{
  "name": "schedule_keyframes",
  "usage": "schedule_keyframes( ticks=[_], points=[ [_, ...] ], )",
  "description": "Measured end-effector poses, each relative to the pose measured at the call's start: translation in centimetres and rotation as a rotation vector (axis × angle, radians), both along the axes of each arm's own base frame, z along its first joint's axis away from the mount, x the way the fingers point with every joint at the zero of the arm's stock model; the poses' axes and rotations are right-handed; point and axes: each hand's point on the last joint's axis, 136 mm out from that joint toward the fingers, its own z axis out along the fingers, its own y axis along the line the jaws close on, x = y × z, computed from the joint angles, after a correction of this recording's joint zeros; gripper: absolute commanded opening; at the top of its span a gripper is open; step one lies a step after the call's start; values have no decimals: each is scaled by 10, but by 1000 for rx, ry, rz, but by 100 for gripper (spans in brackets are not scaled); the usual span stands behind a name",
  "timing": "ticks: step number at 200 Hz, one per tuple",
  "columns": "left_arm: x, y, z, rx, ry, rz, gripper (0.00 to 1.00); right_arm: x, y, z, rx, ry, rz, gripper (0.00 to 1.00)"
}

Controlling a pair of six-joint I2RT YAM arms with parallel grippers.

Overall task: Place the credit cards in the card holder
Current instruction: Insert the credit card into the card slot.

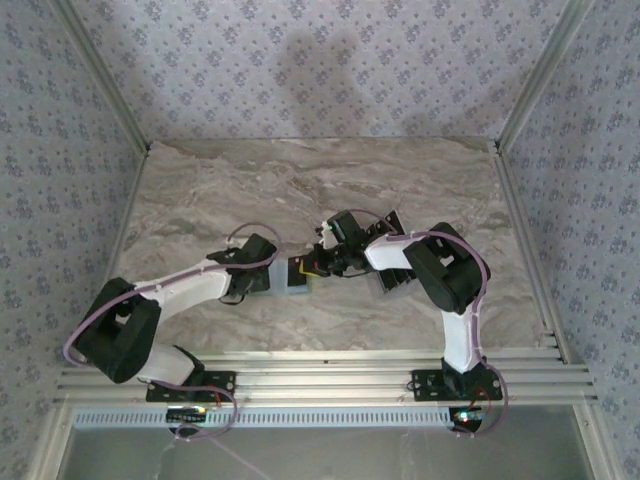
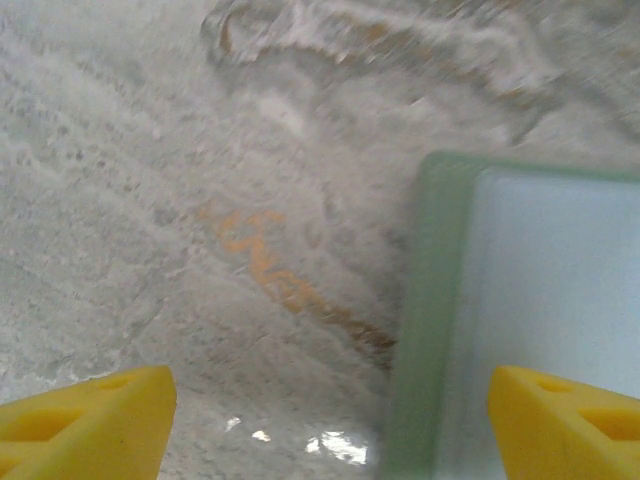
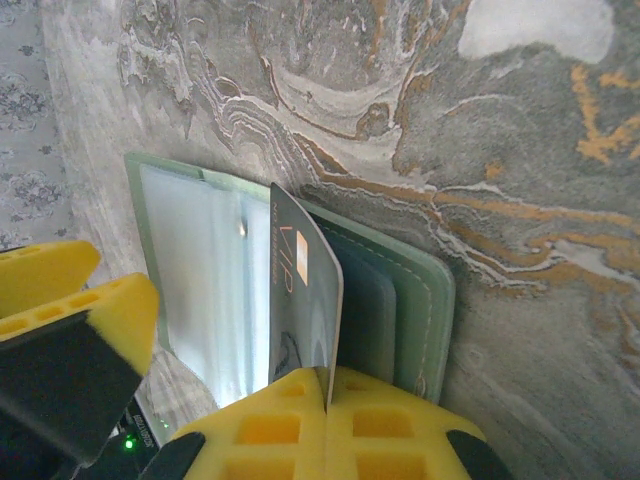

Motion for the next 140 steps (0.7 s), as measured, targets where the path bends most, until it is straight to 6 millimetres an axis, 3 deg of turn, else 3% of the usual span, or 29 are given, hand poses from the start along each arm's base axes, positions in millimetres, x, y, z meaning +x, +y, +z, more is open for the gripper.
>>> schedule_keyframes(
  ticks=[24, 140],
  points=[
    [-7, 7, -10, 5, 23, 23, 81, 0, 0, 0, 0, 0, 0, 0],
    [-11, 9, -10, -33, 3, 70, 80, 0, 3, 17, 25, -24, 6, 0]
  ],
)
